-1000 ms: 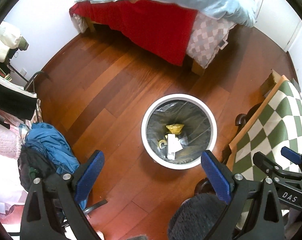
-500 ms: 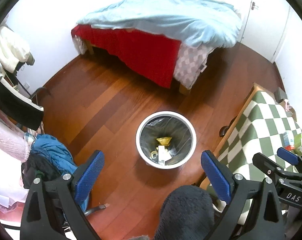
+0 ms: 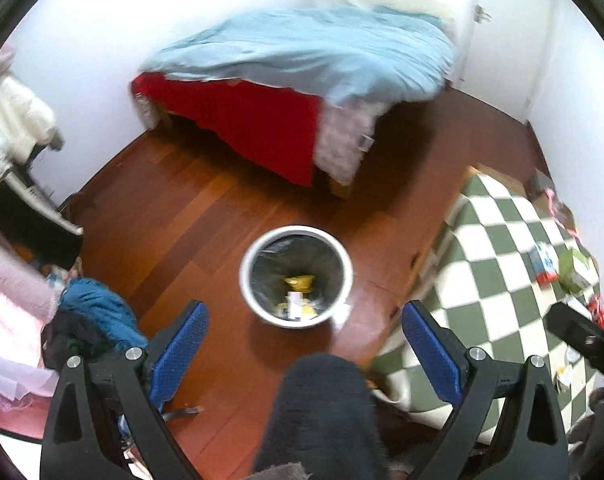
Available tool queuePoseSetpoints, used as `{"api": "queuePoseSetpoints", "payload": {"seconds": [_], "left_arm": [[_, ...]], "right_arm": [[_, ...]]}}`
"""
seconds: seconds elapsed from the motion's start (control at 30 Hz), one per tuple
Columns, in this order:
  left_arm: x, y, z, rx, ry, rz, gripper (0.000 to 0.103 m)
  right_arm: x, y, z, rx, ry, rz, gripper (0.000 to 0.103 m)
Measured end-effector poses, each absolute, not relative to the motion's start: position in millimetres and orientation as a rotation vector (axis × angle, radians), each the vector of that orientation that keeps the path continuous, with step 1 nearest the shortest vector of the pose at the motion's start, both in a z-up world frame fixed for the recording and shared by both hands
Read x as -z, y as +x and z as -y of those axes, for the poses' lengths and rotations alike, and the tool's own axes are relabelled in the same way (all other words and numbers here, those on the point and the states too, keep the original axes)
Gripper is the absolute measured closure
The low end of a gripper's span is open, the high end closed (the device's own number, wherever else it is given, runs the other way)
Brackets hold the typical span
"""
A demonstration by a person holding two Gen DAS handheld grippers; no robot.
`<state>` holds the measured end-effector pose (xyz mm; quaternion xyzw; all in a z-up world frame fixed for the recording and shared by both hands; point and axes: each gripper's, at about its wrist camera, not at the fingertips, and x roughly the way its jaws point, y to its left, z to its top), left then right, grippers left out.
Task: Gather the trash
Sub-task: 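Grasp the grey box with the left tool while the right tool grasps the red Coca-Cola can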
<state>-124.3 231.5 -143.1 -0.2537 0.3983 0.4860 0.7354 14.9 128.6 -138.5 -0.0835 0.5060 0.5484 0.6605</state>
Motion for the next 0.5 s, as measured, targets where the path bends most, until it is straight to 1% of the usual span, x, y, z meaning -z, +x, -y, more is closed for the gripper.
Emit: {"api": "queuePoseSetpoints", "payload": {"seconds": [0.17,0.27,0.33,0.5], "left_arm": [[179.6,-38.8,-207.1,-0.927,-0.511,-0.962,0.004],[205.7,21.2,-186.8,-0.82,-0.483,-1.031,0.0],[223.2,61.5,-173.3,-0.764,-0.456,-1.073,0.0],[258.1,163.1,-135.7,-0.658,-0.343,-1.149,0.0]], "right_arm": [[150.3,79.3,-61.2,-1.053,-0.11,-1.172,0.0],[169.0,132.3,-8.6,-0.877,-0.067,-1.2,0.0],[182.1,171.7,26.8,-0.759,-0.053,-1.216,0.0],[206.1,270.1,92.3,-0.533,-0.122,-1.208,0.0]]}}
